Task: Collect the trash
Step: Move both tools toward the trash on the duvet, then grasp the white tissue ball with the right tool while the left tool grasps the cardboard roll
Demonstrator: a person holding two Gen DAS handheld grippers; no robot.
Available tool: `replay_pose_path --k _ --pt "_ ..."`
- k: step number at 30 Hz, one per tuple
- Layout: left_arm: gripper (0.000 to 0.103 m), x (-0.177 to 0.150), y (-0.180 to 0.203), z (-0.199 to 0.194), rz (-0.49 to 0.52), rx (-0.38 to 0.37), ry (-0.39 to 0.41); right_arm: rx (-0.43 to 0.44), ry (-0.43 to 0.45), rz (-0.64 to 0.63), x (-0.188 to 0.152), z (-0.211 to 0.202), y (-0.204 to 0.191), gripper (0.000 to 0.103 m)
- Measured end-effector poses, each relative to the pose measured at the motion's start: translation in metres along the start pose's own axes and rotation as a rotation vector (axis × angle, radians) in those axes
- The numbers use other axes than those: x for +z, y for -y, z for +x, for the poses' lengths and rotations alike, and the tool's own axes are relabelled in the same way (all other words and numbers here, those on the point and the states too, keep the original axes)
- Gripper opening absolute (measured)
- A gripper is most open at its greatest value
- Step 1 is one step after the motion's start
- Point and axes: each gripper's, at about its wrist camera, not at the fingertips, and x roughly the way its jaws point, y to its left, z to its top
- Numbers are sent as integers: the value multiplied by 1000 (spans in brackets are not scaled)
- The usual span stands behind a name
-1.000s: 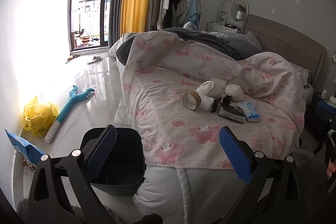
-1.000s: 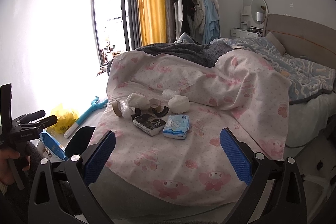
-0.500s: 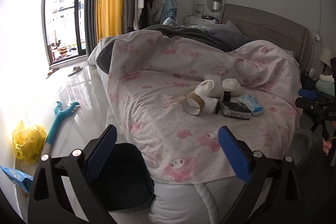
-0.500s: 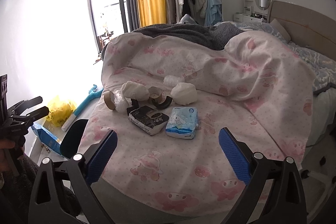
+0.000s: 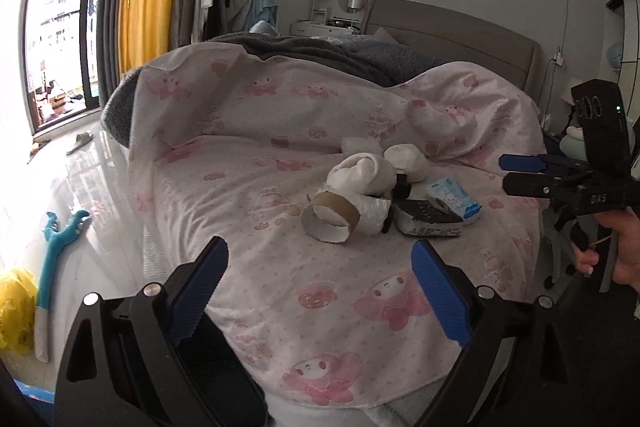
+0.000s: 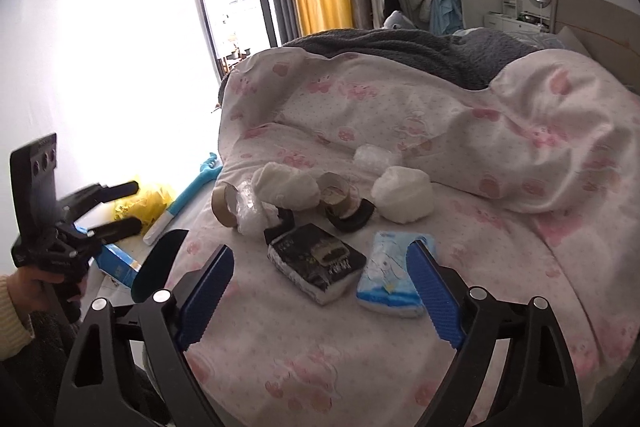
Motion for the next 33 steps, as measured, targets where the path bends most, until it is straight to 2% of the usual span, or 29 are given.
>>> replay_pose_path --k 2,7,15,19,21,23,26,28,30,33 --pt "89 3 3 10 26 -31 -4 32 1 7 6 9 0 89" --pt "85 3 3 41 81 -41 -53 96 -16 1 21 40 -2 89" --pt "73 4 -13 68 36 -113 -83 149 -62 -22 37 83 -8 89" --pt "70 9 -14 77 34 -143 -80 204 -70 19 44 101 -2 89" --pt "65 10 -15 83 25 -167 -88 227 -78 44 46 109 1 88" --pt "61 10 -16 89 18 -192 -101 252 -84 77 47 114 4 85" --pt "61 10 -15 92 15 -201 -104 276 -96 116 49 121 7 84" --pt "59 11 -15 92 5 -212 -101 268 -119 116 47 127 6 82" --pt "53 11 -18 90 -19 -223 -99 260 -144 112 43 134 5 79" --pt "53 12 -21 90 -38 -232 -100 255 -157 111 42 140 3 73"
